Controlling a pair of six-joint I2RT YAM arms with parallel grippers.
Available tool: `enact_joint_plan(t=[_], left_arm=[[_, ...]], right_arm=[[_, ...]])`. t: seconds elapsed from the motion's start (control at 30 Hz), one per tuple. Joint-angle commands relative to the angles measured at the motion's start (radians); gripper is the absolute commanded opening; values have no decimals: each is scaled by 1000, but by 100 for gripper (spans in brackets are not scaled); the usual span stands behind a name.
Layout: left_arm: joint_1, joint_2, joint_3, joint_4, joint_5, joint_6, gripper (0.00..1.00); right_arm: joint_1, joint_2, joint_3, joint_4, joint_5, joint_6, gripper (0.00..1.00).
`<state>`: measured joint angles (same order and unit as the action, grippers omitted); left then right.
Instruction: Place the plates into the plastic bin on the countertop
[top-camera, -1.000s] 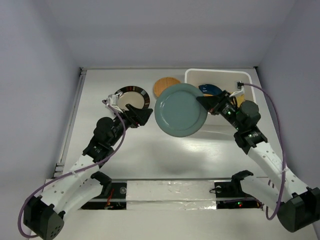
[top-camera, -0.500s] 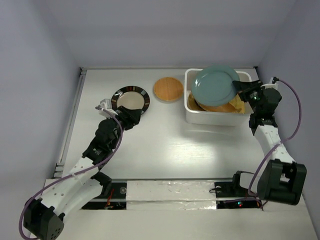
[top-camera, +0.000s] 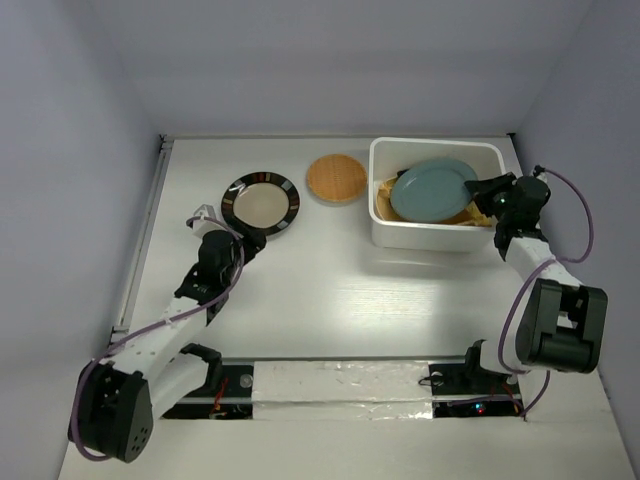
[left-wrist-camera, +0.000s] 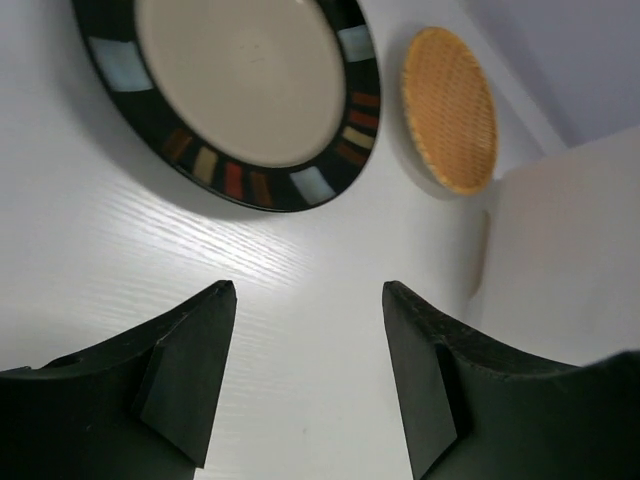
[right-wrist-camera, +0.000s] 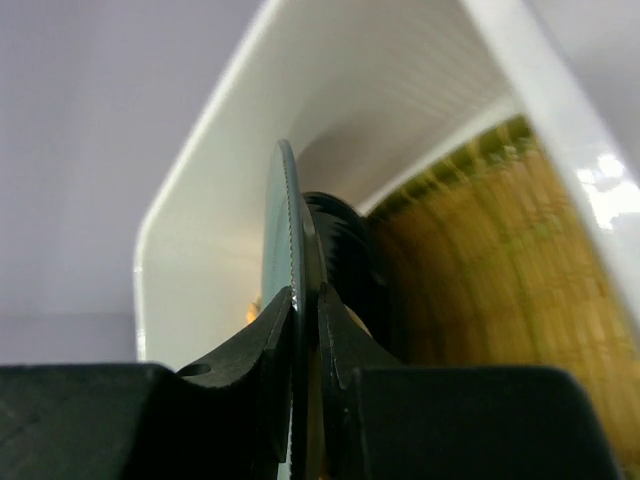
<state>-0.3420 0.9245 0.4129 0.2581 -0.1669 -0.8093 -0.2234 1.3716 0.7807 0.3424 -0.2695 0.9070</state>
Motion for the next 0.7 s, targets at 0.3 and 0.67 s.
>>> enact_joint_plan(t=[0.3,0.67], left_arm=[[132,125,7,79,1,-53,74],[192,307,81,119,20,-105,67]], right_arm=[[-4,-75,74,-123,145,-108,64],[-4,-365,-23,-203,191,-135,88]])
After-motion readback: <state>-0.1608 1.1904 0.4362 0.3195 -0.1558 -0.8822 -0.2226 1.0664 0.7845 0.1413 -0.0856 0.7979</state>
